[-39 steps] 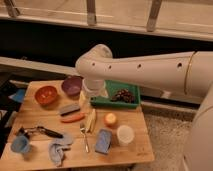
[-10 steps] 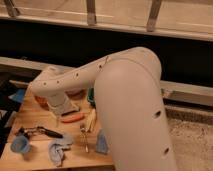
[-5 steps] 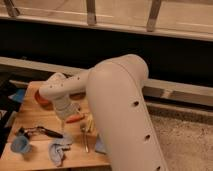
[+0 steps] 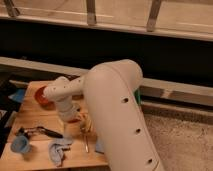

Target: Place fork in plastic cup

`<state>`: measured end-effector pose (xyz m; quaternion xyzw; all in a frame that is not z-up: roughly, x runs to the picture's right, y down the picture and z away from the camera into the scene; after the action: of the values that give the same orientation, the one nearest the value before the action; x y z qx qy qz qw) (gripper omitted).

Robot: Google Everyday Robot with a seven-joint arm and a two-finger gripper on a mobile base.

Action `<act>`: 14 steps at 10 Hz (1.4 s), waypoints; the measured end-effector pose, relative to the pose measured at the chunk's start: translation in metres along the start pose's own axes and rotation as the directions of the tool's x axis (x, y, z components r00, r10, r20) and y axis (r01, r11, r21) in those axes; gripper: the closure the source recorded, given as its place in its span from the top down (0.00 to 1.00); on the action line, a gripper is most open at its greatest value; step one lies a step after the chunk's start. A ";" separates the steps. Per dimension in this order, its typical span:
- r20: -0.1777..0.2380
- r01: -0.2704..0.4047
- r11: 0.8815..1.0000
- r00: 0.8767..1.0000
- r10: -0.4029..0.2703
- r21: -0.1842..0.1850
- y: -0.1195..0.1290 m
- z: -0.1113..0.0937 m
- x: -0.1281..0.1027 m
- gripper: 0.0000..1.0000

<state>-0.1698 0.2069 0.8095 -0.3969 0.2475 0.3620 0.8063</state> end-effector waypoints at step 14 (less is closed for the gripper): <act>-0.067 -0.127 0.992 0.989 0.128 0.030 -0.038 0.033 -0.004 0.48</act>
<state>-0.1390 0.2161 0.8479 -0.3822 0.3046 0.3957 0.7775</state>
